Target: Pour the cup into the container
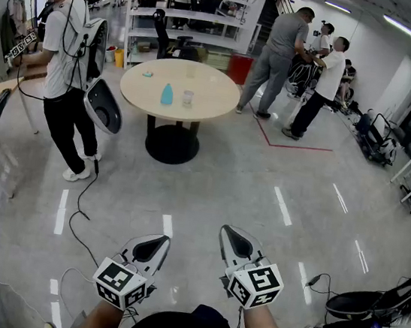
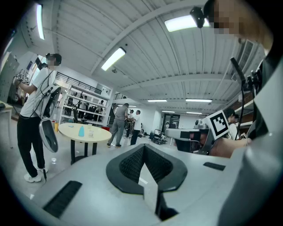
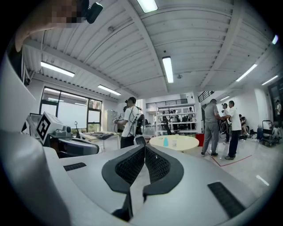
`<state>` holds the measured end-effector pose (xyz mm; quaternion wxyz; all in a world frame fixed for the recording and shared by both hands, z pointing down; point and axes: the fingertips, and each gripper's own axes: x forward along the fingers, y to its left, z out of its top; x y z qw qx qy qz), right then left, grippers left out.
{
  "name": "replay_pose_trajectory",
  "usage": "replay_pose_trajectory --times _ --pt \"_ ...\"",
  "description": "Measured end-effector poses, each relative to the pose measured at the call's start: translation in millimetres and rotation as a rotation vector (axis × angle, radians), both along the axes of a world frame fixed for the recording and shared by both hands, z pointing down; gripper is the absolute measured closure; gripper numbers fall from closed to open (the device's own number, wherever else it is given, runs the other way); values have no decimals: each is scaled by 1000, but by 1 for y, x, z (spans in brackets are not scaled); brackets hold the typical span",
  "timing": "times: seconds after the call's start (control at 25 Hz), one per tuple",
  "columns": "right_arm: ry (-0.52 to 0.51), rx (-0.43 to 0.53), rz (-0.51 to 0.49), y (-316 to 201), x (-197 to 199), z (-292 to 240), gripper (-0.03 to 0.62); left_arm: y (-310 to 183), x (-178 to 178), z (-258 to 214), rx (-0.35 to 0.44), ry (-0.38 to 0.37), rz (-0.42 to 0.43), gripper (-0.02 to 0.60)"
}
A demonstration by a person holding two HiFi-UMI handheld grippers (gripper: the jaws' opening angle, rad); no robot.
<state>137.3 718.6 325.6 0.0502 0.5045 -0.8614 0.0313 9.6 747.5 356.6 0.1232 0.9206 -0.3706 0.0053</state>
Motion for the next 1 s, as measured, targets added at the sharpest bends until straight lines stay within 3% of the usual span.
replay_pose_trajectory --times 0.4,0.64,1.0 --pt "-13 -29 -29 -61 0 15 588 -57 1 16 -36 -15 -19 581" --pt "-69 -23 -64 -156 18 31 588 -141 17 25 -34 -26 -66 581" --pt "-105 -19 -147 -329 54 7 588 -302 47 -1 -34 -67 -174 581"
